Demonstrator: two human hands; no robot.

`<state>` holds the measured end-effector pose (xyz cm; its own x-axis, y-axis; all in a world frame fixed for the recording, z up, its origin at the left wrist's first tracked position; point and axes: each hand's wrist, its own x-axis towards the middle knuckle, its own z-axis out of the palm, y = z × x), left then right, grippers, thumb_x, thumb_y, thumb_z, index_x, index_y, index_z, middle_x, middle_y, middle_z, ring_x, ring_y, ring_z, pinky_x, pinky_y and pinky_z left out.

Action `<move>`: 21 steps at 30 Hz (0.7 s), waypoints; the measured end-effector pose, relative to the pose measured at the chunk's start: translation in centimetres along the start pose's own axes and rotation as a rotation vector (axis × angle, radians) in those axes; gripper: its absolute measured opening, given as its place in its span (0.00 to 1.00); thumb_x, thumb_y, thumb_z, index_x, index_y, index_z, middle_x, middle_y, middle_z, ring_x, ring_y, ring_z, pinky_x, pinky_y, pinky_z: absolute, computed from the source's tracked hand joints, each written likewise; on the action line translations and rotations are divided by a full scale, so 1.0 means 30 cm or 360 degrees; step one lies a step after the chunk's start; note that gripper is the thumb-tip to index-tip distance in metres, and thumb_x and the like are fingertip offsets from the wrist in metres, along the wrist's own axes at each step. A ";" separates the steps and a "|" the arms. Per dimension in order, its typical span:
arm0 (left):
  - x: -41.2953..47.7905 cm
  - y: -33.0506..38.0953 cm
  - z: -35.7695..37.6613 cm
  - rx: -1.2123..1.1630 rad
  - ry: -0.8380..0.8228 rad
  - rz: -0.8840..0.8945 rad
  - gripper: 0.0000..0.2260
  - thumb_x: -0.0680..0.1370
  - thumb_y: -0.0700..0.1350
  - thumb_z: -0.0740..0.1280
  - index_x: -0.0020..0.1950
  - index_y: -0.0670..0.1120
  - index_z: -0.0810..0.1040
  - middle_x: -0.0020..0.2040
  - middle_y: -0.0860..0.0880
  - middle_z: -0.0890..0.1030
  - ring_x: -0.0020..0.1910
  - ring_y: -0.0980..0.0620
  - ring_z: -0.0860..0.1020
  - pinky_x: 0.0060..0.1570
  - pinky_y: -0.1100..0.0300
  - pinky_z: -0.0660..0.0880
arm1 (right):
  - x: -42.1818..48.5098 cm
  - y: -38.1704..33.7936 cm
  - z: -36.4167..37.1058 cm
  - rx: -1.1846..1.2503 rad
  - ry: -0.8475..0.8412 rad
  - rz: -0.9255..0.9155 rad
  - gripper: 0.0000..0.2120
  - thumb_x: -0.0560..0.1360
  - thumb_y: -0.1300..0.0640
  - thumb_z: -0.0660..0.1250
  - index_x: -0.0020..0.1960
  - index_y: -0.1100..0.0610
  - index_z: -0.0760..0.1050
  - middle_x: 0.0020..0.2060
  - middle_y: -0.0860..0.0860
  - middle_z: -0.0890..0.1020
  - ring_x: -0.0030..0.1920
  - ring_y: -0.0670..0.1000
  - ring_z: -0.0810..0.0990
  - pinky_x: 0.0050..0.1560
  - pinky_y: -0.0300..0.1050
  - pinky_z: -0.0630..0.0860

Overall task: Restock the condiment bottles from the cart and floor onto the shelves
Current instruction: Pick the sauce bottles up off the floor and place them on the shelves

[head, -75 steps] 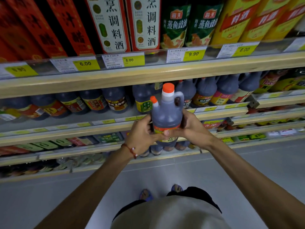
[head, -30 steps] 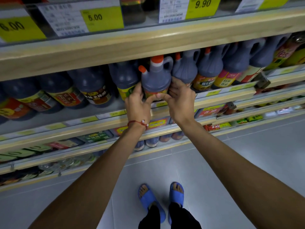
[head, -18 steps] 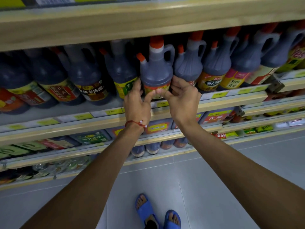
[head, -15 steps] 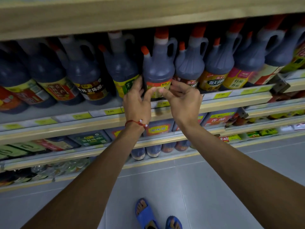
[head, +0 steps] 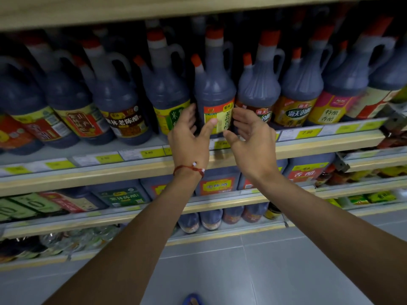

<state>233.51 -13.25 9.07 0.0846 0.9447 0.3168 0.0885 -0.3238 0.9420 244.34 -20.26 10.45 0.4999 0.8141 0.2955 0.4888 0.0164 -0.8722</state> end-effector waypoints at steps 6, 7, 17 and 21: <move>0.014 -0.012 -0.004 0.0064 -0.0049 0.0093 0.17 0.81 0.40 0.69 0.69 0.41 0.77 0.62 0.53 0.82 0.63 0.57 0.80 0.66 0.52 0.77 | 0.001 0.005 -0.002 -0.0088 -0.0090 -0.0072 0.27 0.77 0.68 0.71 0.75 0.58 0.73 0.56 0.37 0.76 0.59 0.32 0.72 0.58 0.20 0.67; 0.011 -0.008 0.000 0.0033 0.0019 0.0069 0.16 0.80 0.39 0.70 0.68 0.40 0.78 0.60 0.53 0.82 0.62 0.57 0.81 0.65 0.54 0.77 | 0.005 0.003 0.000 -0.0091 -0.0098 -0.0065 0.27 0.77 0.68 0.70 0.74 0.58 0.73 0.55 0.36 0.75 0.58 0.32 0.72 0.57 0.20 0.68; 0.018 0.002 -0.008 -0.0036 0.0375 -0.0061 0.14 0.74 0.39 0.78 0.58 0.39 0.85 0.49 0.53 0.85 0.47 0.64 0.84 0.52 0.65 0.81 | 0.027 -0.018 0.007 -0.0091 -0.0146 -0.0026 0.30 0.75 0.68 0.72 0.75 0.57 0.71 0.53 0.34 0.76 0.53 0.32 0.77 0.59 0.23 0.70; 0.025 -0.003 -0.009 -0.0010 0.0406 -0.0037 0.14 0.74 0.39 0.78 0.59 0.39 0.85 0.49 0.53 0.85 0.47 0.63 0.85 0.52 0.64 0.81 | 0.035 -0.025 0.031 -0.0172 -0.0108 -0.0060 0.30 0.74 0.65 0.73 0.74 0.56 0.71 0.60 0.44 0.82 0.61 0.44 0.80 0.62 0.34 0.76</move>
<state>233.31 -12.50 9.24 -0.1708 0.9345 0.3122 0.0816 -0.3023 0.9497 243.82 -18.87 11.06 0.4318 0.8517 0.2971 0.5823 -0.0117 -0.8129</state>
